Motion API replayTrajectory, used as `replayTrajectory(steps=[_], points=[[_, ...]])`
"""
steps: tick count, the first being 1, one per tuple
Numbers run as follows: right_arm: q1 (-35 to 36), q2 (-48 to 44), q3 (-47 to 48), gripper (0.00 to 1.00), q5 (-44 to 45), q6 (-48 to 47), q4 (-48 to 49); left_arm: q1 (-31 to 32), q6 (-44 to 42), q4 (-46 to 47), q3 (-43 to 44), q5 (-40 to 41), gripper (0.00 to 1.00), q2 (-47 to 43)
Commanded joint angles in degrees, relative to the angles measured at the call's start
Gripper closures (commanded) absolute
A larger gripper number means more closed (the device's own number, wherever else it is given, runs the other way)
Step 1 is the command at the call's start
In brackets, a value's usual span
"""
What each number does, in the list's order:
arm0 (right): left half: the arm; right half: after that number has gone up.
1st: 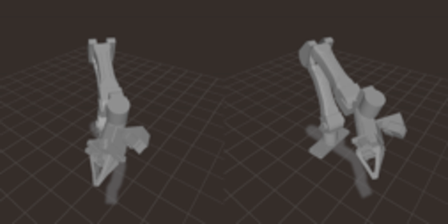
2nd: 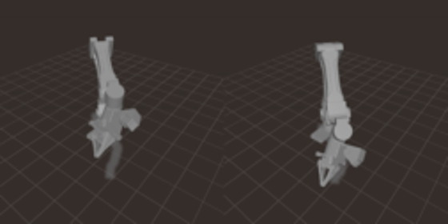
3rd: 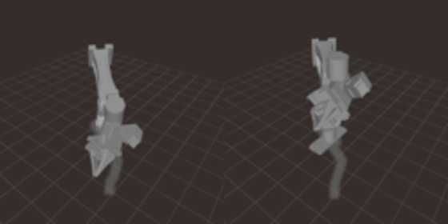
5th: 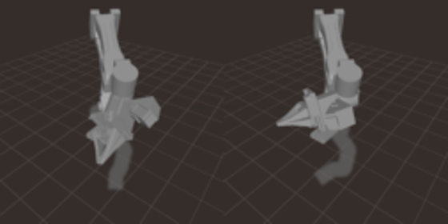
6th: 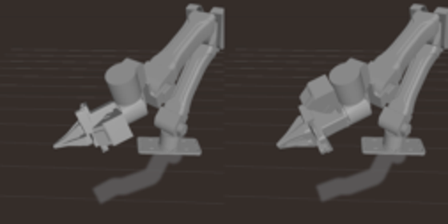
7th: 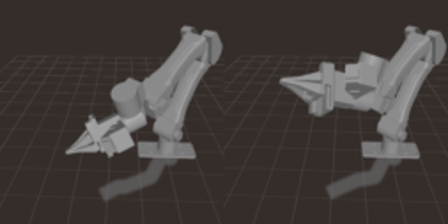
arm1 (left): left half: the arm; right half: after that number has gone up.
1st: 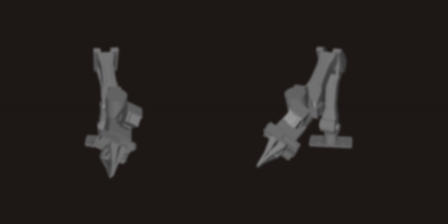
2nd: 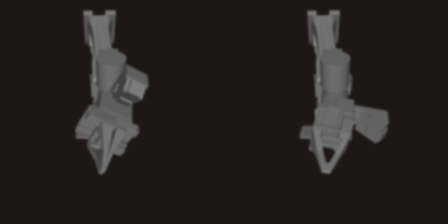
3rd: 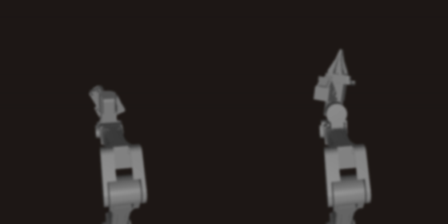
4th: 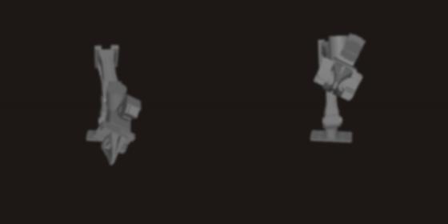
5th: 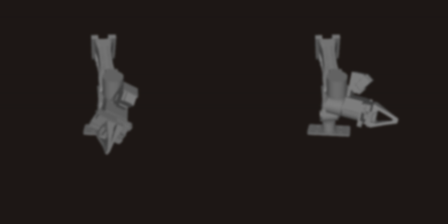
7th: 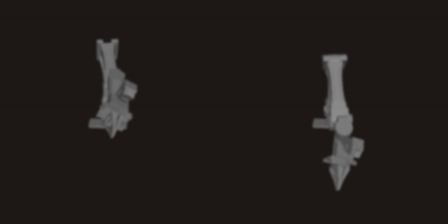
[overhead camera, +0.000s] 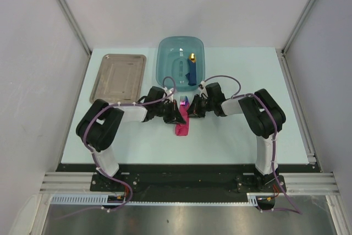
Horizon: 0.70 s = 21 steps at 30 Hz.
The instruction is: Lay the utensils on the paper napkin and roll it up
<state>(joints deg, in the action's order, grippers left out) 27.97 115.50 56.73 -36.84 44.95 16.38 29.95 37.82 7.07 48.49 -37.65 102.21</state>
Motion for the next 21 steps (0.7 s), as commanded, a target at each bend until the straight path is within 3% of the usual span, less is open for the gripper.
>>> replayTrajectory(steps=[1, 21], points=[[0.2, 1.6, -1.1, 0.92, 7.0, -2.8, -4.0, 1.3, 1.8, 3.0, 1.3, -1.0, 1.00, 0.8], [0.6, 1.3, -1.3, 0.92, 7.7, -2.8, -4.6, 4.1, 7.2, 14.3, -0.1, -3.6, 1.00, 5.1]])
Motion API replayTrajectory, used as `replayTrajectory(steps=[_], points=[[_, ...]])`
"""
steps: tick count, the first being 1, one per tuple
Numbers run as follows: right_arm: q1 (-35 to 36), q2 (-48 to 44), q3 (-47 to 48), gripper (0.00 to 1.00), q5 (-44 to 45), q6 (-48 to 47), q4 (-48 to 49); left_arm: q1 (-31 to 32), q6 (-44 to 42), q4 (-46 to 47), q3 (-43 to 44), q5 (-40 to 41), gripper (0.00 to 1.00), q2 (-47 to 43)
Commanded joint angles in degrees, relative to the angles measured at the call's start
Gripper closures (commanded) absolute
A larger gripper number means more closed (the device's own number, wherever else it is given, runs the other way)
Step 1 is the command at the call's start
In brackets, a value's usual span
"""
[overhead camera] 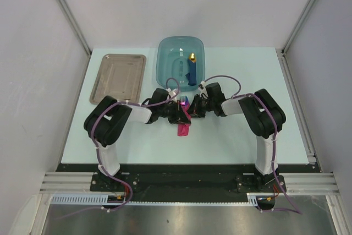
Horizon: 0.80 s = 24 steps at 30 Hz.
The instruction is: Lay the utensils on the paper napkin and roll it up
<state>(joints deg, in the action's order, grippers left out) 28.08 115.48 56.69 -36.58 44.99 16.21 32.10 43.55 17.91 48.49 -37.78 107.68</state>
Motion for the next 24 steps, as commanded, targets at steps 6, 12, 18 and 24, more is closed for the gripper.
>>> replayTrajectory(steps=[6, 12, 18, 24], points=[[0.2, 0.6, -0.7, 0.91, 6.9, -3.0, -5.0, 1.2, -2.8, -1.2, -0.9, -0.7, 0.99, 2.0], [0.1, -3.3, 2.5, 0.85, 6.0, -4.9, -12.0, 1.1, -6.1, -3.7, -0.6, -1.8, 0.91, 4.6], [-1.5, -8.6, 7.0, 0.69, 5.5, -7.8, -23.2, 1.1, -7.2, -4.6, -0.8, -1.0, 0.88, 5.6], [-3.6, -12.7, 7.6, 0.59, 3.4, -9.4, -25.6, 1.2, -7.7, -4.6, 0.0, -0.5, 0.88, 6.0]])
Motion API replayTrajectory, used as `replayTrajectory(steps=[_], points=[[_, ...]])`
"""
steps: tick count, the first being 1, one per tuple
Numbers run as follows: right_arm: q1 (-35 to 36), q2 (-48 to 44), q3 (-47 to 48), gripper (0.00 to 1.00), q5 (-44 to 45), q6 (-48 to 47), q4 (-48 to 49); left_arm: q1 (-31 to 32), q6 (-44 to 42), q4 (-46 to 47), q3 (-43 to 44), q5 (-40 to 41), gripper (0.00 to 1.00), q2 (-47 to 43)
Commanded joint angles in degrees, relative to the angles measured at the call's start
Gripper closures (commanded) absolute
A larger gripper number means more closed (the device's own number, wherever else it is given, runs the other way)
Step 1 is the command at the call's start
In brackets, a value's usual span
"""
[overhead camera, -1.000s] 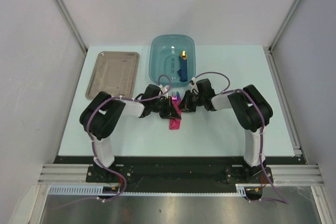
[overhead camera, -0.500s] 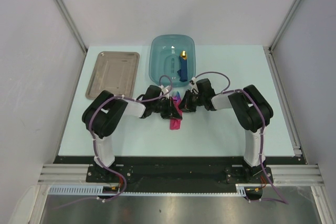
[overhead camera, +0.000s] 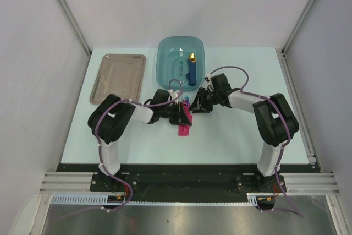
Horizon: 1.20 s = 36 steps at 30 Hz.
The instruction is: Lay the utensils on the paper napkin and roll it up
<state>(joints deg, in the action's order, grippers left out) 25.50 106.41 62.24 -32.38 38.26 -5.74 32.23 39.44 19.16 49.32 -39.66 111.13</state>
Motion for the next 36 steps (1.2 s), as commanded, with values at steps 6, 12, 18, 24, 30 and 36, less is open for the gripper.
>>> replayTrajectory(steps=[6, 12, 18, 24, 30, 36], points=[[-1.0, 0.1, 1.2, 0.56, -4.9, -1.1, 0.7, 1.3, -4.8, -5.8, -0.8, 0.6, 0.90, 2.2], [-0.8, 4.0, 1.5, 0.56, -5.8, -1.6, 4.2, 1.3, -7.2, -8.1, -0.4, -0.1, 0.92, 1.6], [0.2, 5.7, 1.0, 0.64, -6.9, -3.6, 5.2, 1.2, -7.7, -8.7, 0.1, -0.2, 0.92, 1.1], [-0.4, 5.9, -0.5, 0.61, -7.8, -3.1, 7.0, 1.1, -7.3, -8.1, -0.5, -0.9, 0.91, 0.8], [-1.5, 2.8, -2.1, 0.56, -10.2, -0.5, 10.8, 1.2, -7.9, -7.7, -0.8, -1.0, 0.91, 0.7], [-1.3, 1.7, -2.0, 0.55, -10.2, 1.0, 12.5, 1.1, -8.1, -7.6, -0.5, -1.4, 0.91, 0.8]])
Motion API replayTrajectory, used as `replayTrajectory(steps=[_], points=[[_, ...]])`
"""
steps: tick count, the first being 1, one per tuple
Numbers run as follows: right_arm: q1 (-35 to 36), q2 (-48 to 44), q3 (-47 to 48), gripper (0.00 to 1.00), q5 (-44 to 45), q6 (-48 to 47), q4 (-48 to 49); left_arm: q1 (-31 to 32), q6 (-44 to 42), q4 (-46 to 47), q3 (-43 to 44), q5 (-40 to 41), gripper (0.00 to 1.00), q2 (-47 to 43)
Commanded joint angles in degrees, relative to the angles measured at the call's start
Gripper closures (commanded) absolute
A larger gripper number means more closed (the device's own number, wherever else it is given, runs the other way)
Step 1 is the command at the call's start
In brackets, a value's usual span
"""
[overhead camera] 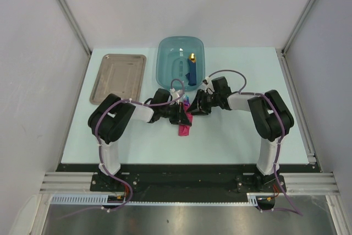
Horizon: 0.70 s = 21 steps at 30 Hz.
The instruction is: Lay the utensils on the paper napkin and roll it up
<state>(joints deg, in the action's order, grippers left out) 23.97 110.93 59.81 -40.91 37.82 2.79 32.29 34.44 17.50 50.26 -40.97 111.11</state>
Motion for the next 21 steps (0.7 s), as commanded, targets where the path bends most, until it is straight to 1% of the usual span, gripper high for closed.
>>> replayTrajectory(steps=[1, 5, 7, 13, 14, 15, 17, 19, 21], points=[[0.3, -2.6, 0.7, 0.55, -1.7, 1.2, 3.2, 0.9, -3.1, -6.0, -1.4, -0.1, 0.91, 0.8], [0.7, -1.7, 1.3, 0.55, -1.0, -1.2, 1.2, 0.8, -3.2, -5.8, -1.5, -0.4, 0.91, 0.6], [1.2, -1.4, 1.8, 0.61, 0.0, -2.6, -1.0, 0.8, -3.1, -5.5, -1.7, -0.5, 0.91, 0.6], [1.8, 0.0, 2.1, 0.67, 2.1, -6.4, -2.5, 0.6, -2.5, -4.7, -1.5, -1.0, 0.91, 0.6], [2.0, 0.2, 2.3, 0.69, 2.0, -6.9, -4.2, 0.7, -2.5, -4.7, -1.5, -1.0, 0.91, 0.5], [2.0, 0.8, 2.3, 0.74, 2.0, -7.6, -4.5, 0.5, -2.4, -4.8, -1.5, -1.0, 0.91, 0.6], [2.0, 1.2, 2.2, 0.81, 2.2, -8.5, -5.1, 0.2, -2.2, -4.4, -1.7, -1.0, 0.91, 0.3], [2.0, 1.7, 2.2, 0.94, 3.0, -9.6, -5.4, 0.1, -2.0, -4.3, -1.7, -1.3, 0.89, -0.2], [1.9, 2.3, 2.3, 1.00, 3.7, -10.0, -5.8, 0.1, -1.3, -2.7, -2.4, -2.4, 0.84, -2.5]])
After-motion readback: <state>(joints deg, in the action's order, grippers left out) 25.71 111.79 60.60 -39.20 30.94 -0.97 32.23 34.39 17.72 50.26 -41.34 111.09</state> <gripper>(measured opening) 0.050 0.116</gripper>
